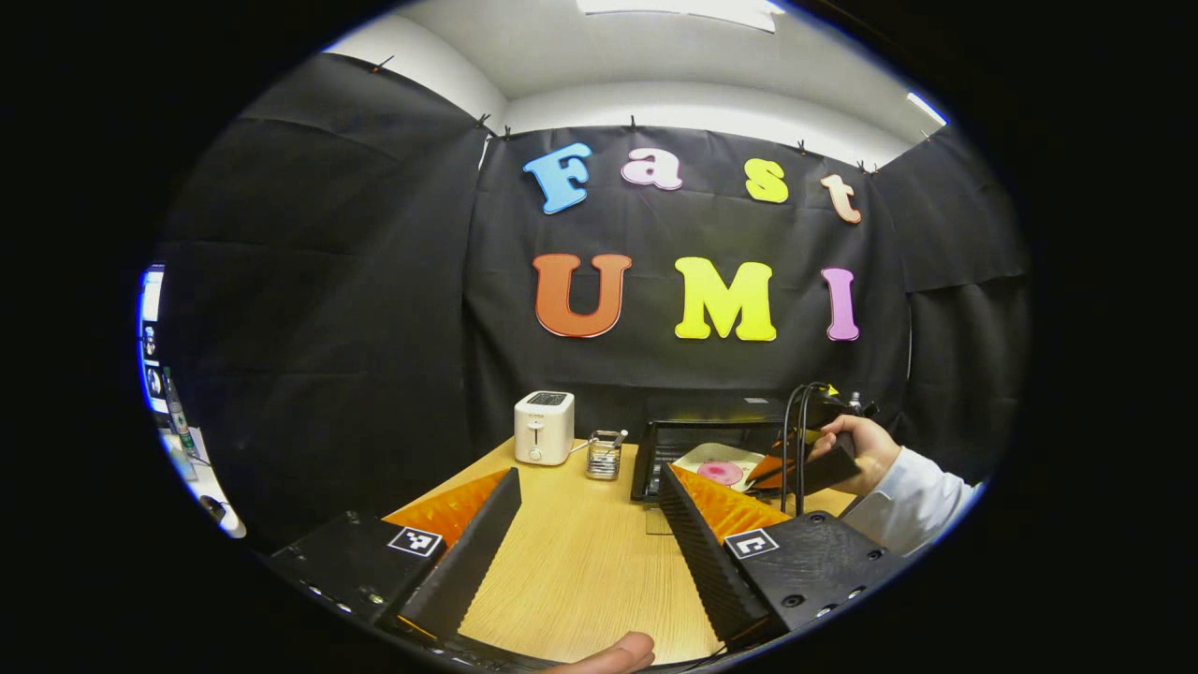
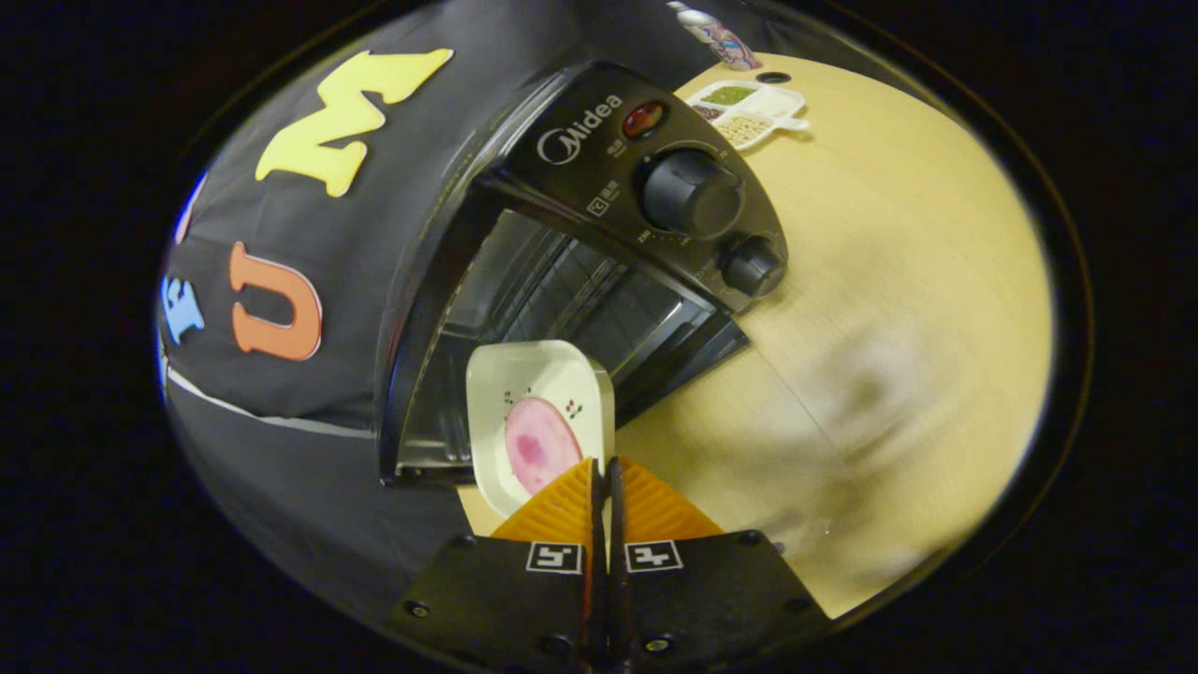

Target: Open the electric oven with the left hand, put the food in, and close the electric oven.

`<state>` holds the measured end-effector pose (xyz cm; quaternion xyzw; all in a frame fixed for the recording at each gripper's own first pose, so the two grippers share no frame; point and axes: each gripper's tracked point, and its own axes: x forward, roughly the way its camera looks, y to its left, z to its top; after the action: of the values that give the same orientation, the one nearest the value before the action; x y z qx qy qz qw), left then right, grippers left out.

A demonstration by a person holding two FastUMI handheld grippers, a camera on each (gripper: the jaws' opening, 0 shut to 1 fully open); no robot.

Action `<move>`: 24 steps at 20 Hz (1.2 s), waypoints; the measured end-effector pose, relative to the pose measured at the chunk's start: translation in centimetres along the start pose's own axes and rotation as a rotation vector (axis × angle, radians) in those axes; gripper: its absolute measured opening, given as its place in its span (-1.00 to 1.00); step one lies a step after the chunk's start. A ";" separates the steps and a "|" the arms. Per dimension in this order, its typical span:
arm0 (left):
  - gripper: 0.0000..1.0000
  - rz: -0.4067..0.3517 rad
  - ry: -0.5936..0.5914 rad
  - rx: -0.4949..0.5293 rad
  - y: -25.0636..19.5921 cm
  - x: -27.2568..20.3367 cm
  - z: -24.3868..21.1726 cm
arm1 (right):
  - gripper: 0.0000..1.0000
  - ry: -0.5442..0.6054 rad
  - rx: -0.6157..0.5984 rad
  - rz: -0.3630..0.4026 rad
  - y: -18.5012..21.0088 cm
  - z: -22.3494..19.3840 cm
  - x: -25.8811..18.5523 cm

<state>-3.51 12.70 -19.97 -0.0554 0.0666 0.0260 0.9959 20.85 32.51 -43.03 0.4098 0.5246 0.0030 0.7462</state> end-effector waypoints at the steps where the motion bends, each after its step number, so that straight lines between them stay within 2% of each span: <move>1: 0.87 0.004 0.005 0.001 0.3 0.1 -0.5 | -0.98 -0.041 0.020 0.009 0.5 0.6 0.8; 5: 0.87 0.029 0.036 0.005 1.2 0.3 -2.0 | -0.92 -0.150 0.074 0.050 1.9 3.2 3.3; 7: 0.87 0.028 0.055 0.002 1.0 0.5 -2.8 | -0.92 -0.216 0.064 0.074 2.4 4.6 4.1; 8: 0.87 0.024 0.066 0.000 0.8 0.5 -3.2 | -0.98 -0.246 0.061 0.087 2.7 5.3 4.4; 9: 0.87 0.018 0.078 -0.006 0.6 0.6 -3.5 | -0.90 -0.278 0.055 0.106 3.2 5.8 4.7; 12: 0.88 0.007 0.084 -0.015 0.2 0.7 -3.5 | -0.89 -0.379 0.030 0.134 3.6 7.6 5.3; 14: 0.87 -0.001 0.086 -0.018 0.0 0.7 -3.7 | -0.64 -0.414 -0.026 0.129 3.4 7.9 5.5; 16: 0.87 -0.013 0.086 -0.019 -0.4 0.8 -3.7 | -0.77 -0.424 -0.052 0.138 3.4 7.6 5.4; 17: 0.87 -0.012 0.086 -0.019 -0.4 0.9 -3.6 | -0.54 -0.435 -0.077 0.134 3.1 7.6 4.9; 19: 0.87 -0.013 0.088 -0.024 -0.5 1.1 -3.8 | -0.23 -0.449 -0.131 0.143 3.1 7.2 3.8; 20: 0.87 -0.017 0.092 -0.027 -0.7 1.2 -4.0 | -0.16 -0.459 -0.152 0.148 3.0 7.0 2.9; 21: 0.87 -0.020 0.097 -0.028 -0.9 1.3 -4.2 | 0.04 -0.467 -0.172 0.159 3.1 6.9 2.2; 22: 0.87 -0.022 0.101 -0.026 -1.0 1.3 -4.4 | 0.08 -0.483 -0.199 0.159 3.1 6.9 1.3; 23: 0.87 -0.021 0.102 -0.025 -1.1 1.6 -4.6 | 0.29 -0.501 -0.240 0.138 2.7 6.8 0.6; 24: 0.87 -0.020 0.101 -0.024 -1.1 1.9 -4.7 | 0.36 -0.530 -0.275 0.113 2.3 7.0 -0.7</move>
<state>-2.19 11.18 -24.73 -0.0693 0.1158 0.0142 0.9907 27.03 29.48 -40.29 0.3197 0.2826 0.0084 0.9043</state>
